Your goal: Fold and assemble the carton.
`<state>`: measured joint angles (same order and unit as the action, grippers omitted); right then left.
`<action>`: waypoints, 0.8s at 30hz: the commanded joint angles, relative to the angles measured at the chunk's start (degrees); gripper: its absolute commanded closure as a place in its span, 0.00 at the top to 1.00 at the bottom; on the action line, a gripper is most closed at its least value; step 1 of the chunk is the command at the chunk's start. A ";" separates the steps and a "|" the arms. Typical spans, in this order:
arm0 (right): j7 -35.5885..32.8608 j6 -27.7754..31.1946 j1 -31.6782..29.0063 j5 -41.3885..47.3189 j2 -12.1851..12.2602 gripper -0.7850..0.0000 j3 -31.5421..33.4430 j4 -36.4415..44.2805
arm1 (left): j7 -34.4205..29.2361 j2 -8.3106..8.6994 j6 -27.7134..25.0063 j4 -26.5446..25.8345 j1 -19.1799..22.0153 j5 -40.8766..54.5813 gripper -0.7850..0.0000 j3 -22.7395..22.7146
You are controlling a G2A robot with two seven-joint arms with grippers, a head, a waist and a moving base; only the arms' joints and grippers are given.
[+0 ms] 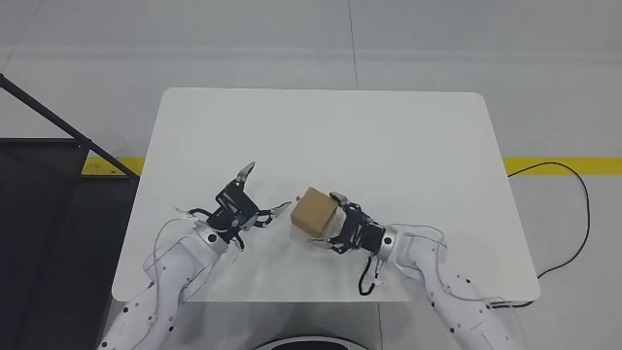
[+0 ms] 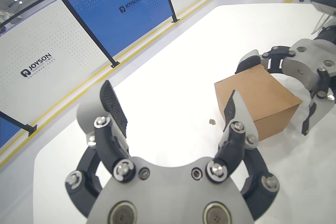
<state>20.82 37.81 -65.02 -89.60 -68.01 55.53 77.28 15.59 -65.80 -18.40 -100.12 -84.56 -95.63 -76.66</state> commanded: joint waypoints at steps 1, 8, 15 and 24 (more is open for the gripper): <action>-0.16 0.61 -0.75 -1.17 0.43 1.00 0.80 0.86 | 0.06 0.00 0.09 0.06 -0.02 0.05 1.00 -0.02; -2.86 4.08 -2.17 -1.86 1.26 1.00 2.03 2.14 | 0.07 0.01 0.19 0.26 0.00 0.20 1.00 0.03; -2.43 8.00 -1.72 -4.33 1.46 1.00 0.15 3.70 | 0.02 0.04 0.38 0.46 -0.07 0.38 1.00 -0.12; 4.91 15.86 -1.75 -9.63 2.54 1.00 -1.85 6.47 | -0.03 -0.03 2.99 0.35 -0.49 1.40 1.00 -1.03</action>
<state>24.53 53.03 -66.85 -98.51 -65.63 53.79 83.66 15.60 -65.82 -15.76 -99.74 -84.99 -94.38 -77.58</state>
